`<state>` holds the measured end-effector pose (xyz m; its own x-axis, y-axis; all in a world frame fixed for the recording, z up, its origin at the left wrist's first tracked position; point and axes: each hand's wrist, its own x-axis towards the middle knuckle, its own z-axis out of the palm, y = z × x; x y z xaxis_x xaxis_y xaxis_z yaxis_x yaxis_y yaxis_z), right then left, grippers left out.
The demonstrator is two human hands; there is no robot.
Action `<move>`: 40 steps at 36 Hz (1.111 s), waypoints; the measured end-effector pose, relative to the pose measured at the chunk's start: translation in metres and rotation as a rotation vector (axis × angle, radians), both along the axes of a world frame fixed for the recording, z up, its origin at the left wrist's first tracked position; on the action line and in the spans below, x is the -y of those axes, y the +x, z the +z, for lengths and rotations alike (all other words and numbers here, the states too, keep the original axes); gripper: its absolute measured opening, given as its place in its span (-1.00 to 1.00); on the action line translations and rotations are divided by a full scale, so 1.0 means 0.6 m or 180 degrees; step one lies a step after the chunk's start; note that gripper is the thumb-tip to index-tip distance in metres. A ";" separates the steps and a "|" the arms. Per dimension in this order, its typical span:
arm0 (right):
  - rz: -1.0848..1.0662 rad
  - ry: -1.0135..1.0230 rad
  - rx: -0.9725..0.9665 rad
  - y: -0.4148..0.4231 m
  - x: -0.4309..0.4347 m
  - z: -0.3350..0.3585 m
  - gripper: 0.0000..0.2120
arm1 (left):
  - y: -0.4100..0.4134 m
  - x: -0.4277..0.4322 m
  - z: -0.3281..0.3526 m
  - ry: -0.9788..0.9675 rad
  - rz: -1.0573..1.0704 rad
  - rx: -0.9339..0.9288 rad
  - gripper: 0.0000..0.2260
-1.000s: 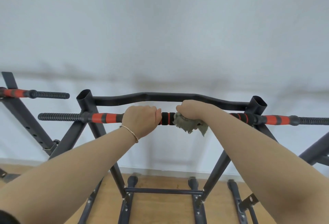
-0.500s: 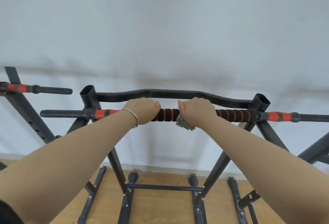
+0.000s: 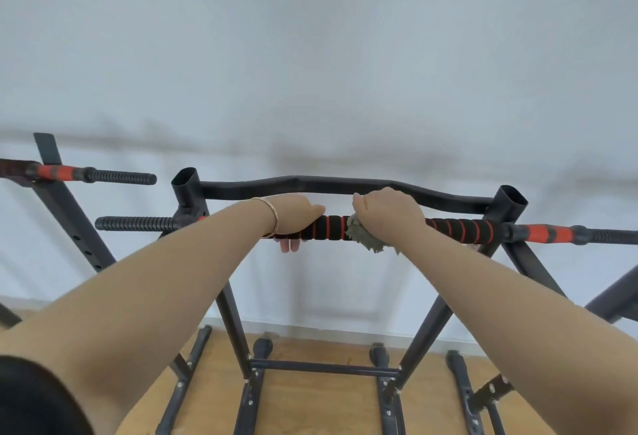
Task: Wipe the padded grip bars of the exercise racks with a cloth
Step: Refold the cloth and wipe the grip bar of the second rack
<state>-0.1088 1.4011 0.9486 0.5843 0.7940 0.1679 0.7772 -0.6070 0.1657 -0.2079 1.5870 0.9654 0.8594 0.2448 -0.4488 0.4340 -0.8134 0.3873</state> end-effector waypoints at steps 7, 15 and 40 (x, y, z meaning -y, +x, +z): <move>0.0270 0.0603 0.1057 -0.033 0.030 -0.065 -0.81 | 0.006 0.003 -0.022 0.0647 -0.0078 0.0450 -0.66; -0.0136 -0.0371 -0.0449 0.013 -0.026 0.005 -0.70 | -0.021 0.008 -0.039 0.2805 -0.1247 0.1044 -0.79; 0.0039 -0.0094 0.0843 -0.056 -0.043 -0.032 -0.77 | -0.028 -0.017 -0.037 0.2500 -0.0921 0.0931 -0.73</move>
